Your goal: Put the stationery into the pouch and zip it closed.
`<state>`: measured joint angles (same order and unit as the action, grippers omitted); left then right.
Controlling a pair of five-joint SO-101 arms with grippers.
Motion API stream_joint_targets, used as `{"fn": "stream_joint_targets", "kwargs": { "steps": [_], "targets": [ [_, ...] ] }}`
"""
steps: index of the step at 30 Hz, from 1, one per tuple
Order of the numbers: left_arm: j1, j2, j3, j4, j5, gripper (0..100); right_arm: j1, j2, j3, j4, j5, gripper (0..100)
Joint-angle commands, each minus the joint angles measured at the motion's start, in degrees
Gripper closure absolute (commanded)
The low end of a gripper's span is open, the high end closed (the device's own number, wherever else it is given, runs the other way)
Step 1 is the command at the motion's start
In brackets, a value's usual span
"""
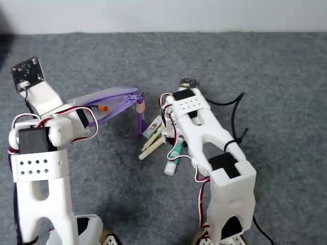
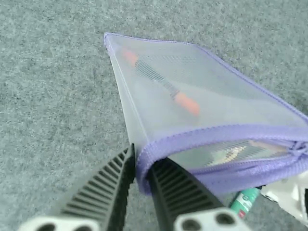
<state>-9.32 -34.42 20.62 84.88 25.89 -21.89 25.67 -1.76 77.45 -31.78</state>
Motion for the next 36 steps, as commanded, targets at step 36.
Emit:
{"fn": "stream_joint_targets", "kwargs": {
  "steps": [36],
  "targets": [
    [0.0,-0.09,-2.33,-0.44,0.88,99,-14.11,-62.99,-5.89,15.16,-0.26,99.1]
  ]
}}
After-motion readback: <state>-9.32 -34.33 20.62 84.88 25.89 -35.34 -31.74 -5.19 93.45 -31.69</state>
